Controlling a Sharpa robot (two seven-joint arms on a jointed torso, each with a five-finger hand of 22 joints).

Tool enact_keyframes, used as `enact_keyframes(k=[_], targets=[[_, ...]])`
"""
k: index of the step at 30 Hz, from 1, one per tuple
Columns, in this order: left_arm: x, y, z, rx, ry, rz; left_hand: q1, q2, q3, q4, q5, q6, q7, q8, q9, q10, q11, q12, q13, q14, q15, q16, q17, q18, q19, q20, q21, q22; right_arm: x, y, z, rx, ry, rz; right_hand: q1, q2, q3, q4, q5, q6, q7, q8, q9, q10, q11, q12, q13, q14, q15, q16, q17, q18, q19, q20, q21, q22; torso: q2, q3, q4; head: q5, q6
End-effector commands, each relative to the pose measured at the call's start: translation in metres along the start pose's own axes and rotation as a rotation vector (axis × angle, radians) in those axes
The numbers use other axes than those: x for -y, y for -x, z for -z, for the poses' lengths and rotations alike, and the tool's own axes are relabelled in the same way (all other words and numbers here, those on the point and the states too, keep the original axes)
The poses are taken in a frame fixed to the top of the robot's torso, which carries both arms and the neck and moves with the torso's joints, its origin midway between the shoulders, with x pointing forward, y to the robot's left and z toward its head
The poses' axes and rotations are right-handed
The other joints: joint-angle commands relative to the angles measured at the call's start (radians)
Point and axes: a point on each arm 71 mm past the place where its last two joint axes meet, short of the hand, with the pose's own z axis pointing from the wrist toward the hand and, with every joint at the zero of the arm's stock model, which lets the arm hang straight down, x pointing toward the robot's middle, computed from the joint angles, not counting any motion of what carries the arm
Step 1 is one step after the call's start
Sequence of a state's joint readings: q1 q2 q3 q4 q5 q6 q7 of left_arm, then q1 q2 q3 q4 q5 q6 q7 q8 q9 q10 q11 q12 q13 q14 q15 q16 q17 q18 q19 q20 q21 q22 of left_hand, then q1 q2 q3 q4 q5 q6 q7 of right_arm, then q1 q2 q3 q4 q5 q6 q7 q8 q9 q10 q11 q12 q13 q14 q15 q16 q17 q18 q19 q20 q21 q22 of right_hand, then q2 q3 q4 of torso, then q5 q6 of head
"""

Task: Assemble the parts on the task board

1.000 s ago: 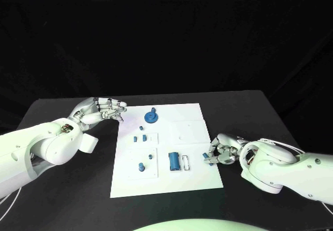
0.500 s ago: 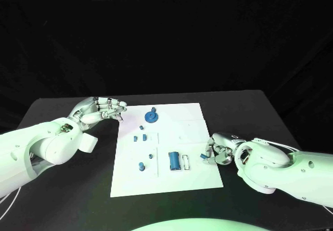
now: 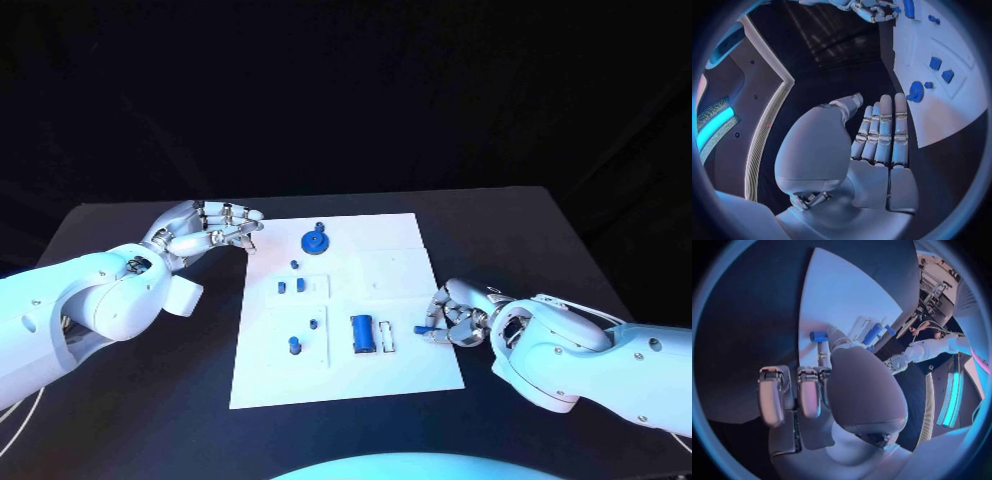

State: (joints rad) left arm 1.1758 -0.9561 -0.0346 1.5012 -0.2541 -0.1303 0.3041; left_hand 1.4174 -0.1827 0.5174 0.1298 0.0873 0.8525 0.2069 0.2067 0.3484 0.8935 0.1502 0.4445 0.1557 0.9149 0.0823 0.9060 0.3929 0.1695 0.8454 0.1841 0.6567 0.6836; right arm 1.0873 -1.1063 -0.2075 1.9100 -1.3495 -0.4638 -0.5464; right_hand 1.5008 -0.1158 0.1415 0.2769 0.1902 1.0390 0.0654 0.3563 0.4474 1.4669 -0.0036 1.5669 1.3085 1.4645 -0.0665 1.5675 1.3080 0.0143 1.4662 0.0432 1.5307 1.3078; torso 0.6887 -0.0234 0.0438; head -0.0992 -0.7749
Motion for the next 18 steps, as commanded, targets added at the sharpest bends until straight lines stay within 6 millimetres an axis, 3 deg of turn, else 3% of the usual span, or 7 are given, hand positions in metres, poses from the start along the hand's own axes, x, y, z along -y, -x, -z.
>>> enact_keyframes(k=[1, 18], targets=[[0.001, -0.002, -0.001, -0.01, -0.003, 0.024, -0.004, -0.007, -0.001, 0.006, -0.002, 0.002, -0.001, 0.002, -0.001, -0.008, 0.0, 0.005, -0.001, -0.001, 0.005, -0.005, -0.001, 0.012, 0.006, 0.002, -0.007, -0.001, -0.003, -0.001, 0.003, 0.007, -0.01, -0.2, 0.013, 0.0, 0.006, -0.002, 0.001, 0.009, -0.002, 0.005, 0.008, 0.104, -0.007, 0.004, 0.262, 0.106, -0.007, 0.003, 0.263, -0.008, 0.098, -0.01, 0.008, 0.255, 0.0, -0.0001, 0.0003, 0.0, -0.004], [0.001, -0.003, -0.001, -0.012, -0.004, 0.01, -0.002, -0.006, 0.0, 0.005, -0.001, 0.002, -0.002, 0.002, -0.001, -0.009, 0.0, 0.006, -0.002, -0.001, 0.005, -0.005, -0.001, 0.012, 0.007, 0.002, -0.007, -0.001, -0.021, -0.015, 0.002, -0.114, -0.056, -0.447, -0.026, -0.008, 0.018, 0.011, -0.002, 0.011, 0.001, -0.002, 0.005, 0.104, -0.005, 0.004, 0.262, 0.106, -0.005, 0.003, 0.263, -0.007, 0.096, -0.01, 0.0, 0.253, 0.002, 0.0017, 0.0008, 0.001, -0.011]])
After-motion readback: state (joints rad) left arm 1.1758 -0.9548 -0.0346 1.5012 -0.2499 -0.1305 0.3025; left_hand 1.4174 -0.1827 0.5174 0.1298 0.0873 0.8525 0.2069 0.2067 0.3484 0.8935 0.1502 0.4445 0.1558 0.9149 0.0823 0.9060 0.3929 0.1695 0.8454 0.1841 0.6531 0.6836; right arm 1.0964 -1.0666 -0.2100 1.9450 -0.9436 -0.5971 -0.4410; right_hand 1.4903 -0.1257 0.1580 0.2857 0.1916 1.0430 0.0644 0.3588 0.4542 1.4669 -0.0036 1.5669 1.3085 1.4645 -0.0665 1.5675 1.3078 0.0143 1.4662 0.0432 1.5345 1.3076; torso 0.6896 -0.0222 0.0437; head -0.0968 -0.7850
